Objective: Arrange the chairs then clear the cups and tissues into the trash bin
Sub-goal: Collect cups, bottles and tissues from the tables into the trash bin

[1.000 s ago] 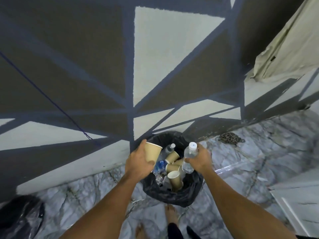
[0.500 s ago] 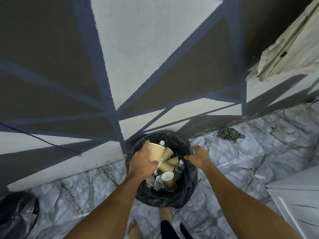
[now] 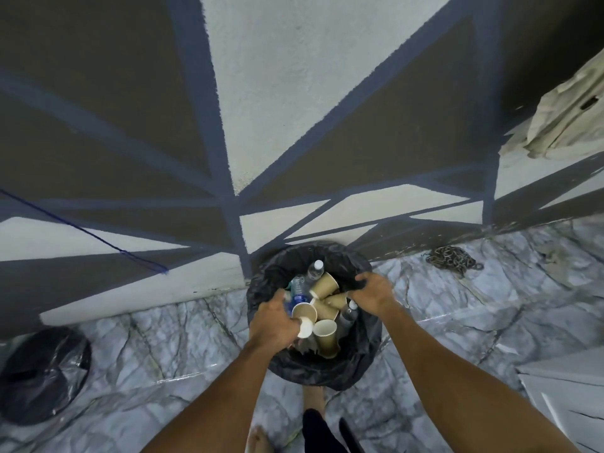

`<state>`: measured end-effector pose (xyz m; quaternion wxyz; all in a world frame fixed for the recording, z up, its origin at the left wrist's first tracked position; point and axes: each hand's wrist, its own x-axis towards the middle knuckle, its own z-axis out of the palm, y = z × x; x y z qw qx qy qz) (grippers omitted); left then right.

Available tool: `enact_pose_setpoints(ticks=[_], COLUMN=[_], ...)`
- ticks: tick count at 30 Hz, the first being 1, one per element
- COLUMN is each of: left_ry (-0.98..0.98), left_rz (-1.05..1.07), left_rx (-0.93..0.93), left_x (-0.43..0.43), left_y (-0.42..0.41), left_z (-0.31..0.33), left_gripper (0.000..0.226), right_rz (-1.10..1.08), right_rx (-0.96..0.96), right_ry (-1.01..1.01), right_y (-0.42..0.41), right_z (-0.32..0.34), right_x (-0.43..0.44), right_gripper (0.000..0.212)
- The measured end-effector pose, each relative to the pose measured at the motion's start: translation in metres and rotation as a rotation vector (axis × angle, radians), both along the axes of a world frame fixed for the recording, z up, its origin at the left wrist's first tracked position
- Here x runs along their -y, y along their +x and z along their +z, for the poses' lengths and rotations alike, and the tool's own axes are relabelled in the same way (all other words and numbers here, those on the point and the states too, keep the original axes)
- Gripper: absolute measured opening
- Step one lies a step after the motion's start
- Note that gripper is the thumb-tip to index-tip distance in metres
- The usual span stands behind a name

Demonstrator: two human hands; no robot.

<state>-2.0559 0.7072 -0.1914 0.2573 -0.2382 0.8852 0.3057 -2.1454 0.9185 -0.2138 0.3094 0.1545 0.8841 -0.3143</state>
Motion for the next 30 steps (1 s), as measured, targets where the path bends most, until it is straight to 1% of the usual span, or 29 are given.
enact_pose_setpoints(ticks=[3, 5, 8, 10, 11, 13, 16, 19, 22, 23, 26, 30], left_ry=[-0.003, 0.009, 0.051, 0.06, 0.057, 0.039, 0.0, -0.09, -0.179, -0.207, -0.302, -0.48], left_rz=[0.048, 0.09, 0.163, 0.221, 0.252, 0.313, 0.405, 0.475, 0.588, 0.637, 0.753, 0.939], left_rx=[-0.051, -0.082, -0.128, -0.16, -0.176, -0.199, -0.239, -0.339, -0.417, -0.439, -0.488, -0.509], left_x=[0.016, 0.028, 0.047, 0.062, 0.07, 0.087, 0.118, 0.154, 0.187, 0.196, 0.221, 0.243], left_y=[0.005, 0.012, 0.031, 0.049, 0.06, 0.085, 0.132, 0.195, 0.272, 0.301, 0.393, 0.522], left_z=[0.008, 0.014, 0.026, 0.033, 0.036, 0.045, 0.063, 0.082, 0.103, 0.11, 0.135, 0.164], left_gripper=[0.074, 0.073, 0.063, 0.063, 0.064, 0.064, 0.068, 0.057, 0.035, 0.031, 0.039, 0.036], right_rz=[0.049, 0.094, 0.19, 0.256, 0.287, 0.361, 0.558, 0.787, 0.982, 1.047, 1.237, 1.466], right_rx=[-0.027, -0.062, -0.106, -0.103, -0.107, -0.124, -0.155, -0.212, -0.278, -0.304, -0.365, -0.418], right_ry=[-0.028, -0.053, -0.06, -0.077, -0.091, -0.117, -0.166, -0.22, -0.302, -0.335, -0.454, -0.658], right_y=[0.0, 0.003, 0.011, 0.018, 0.023, 0.036, 0.073, 0.129, 0.203, 0.231, 0.322, 0.453], right_z=[0.006, 0.013, 0.021, 0.026, 0.027, 0.034, 0.052, 0.07, 0.097, 0.108, 0.142, 0.185], right_x=[0.021, 0.039, 0.066, 0.084, 0.094, 0.119, 0.173, 0.238, 0.303, 0.323, 0.381, 0.445], right_gripper=[0.05, 0.042, 0.032, 0.03, 0.033, 0.038, 0.028, 0.022, 0.024, 0.024, 0.022, 0.023])
